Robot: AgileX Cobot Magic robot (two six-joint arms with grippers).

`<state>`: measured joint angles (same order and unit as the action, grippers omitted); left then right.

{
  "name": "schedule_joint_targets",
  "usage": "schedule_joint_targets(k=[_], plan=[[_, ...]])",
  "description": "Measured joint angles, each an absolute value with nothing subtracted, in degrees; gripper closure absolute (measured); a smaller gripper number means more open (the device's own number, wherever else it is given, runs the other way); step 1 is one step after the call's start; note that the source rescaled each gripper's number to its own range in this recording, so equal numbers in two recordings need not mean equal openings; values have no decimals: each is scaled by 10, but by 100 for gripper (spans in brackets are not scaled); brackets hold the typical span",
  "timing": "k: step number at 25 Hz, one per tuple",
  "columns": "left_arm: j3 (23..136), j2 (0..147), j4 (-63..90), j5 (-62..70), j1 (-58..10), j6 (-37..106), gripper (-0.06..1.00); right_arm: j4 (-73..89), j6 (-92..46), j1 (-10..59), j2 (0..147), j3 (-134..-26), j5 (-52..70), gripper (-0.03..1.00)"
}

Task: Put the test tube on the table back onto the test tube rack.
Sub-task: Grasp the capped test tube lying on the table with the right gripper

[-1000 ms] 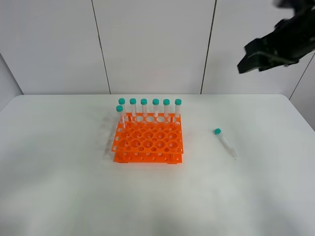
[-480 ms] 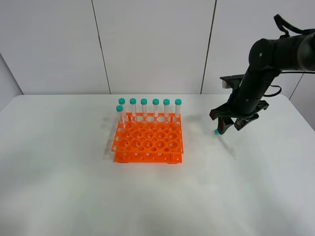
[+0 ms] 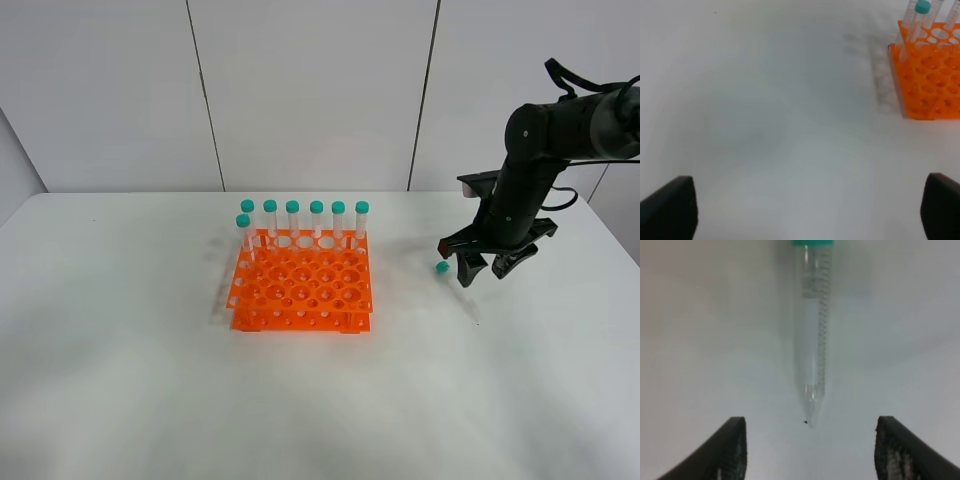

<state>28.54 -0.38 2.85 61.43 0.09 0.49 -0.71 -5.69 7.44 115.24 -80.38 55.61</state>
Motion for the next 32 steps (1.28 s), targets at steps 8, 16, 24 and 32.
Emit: schedule_joint_targets(k=[8, 16, 24, 32], plan=[[285, -4, 29, 614, 1, 5, -3, 4, -57, 69, 1180, -804, 540, 1], [285, -4, 29, 614, 1, 5, -3, 4, -57, 69, 1210, -804, 531, 1], [285, -4, 29, 614, 1, 5, -3, 4, -57, 69, 1224, -804, 528, 1], [285, -4, 29, 614, 1, 5, -3, 4, -57, 69, 1225, -804, 525, 1]])
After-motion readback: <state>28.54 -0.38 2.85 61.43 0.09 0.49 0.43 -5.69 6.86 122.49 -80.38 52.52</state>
